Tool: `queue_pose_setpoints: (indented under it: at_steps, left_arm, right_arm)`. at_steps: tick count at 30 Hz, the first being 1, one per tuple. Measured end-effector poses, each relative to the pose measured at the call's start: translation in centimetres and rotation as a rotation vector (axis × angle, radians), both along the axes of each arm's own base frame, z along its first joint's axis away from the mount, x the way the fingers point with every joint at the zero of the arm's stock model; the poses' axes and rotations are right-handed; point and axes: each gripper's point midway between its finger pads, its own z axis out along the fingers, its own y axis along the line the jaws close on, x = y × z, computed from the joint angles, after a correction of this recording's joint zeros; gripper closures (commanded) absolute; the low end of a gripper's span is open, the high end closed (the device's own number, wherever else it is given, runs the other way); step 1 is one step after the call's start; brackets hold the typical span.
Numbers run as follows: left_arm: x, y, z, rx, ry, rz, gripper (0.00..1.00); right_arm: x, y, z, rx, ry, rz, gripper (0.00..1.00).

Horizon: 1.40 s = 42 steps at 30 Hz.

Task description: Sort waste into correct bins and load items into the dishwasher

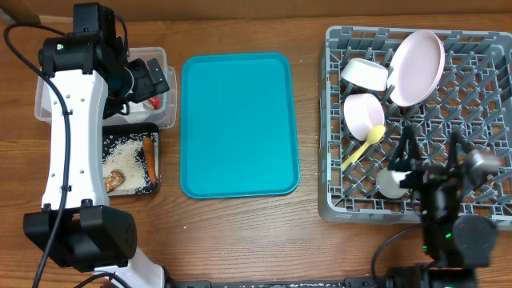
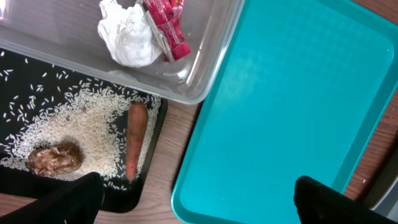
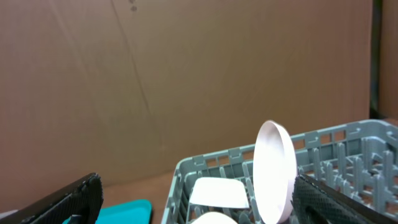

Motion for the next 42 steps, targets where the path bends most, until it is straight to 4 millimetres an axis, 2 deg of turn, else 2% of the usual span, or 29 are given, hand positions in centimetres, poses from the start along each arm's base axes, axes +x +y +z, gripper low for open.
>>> queue_pose_setpoints:
  at_steps: [6, 12, 18, 22, 29, 42]
  left_arm:
    - [0.0, 0.0, 0.0, 0.000, 0.000, 0.000, 0.00]
    - [0.0, 0.0, 0.0, 0.000, 0.000, 0.000, 0.00]
    - [0.0, 0.0, 0.0, 0.000, 0.000, 0.000, 0.00]
    - [0.0, 0.0, 0.0, 0.000, 0.000, 0.000, 0.00]
    - [0.0, 0.0, 0.0, 0.000, 0.000, 0.000, 0.00]
    - [0.0, 0.0, 0.0, 0.000, 0.000, 0.000, 0.00]
  right_arm:
    - [-0.5, 0.1, -5.2, -0.001, -0.025, 0.006, 0.00]
    - [-0.7, 0.1, -7.9, -0.001, -0.024, 0.007, 0.00]
    - [-1.2, 0.1, -7.3, -0.001, -0.055, 0.007, 0.00]
    - [-1.2, 0.2, -7.6, -0.002, -0.042, 0.011, 0.00]
    - [-1.0, 0.3, -11.6, -0.001, 0.122, 0.018, 0.00]
    - [-1.0, 0.4, -11.6, -0.001, 0.122, 0.022, 0.00]
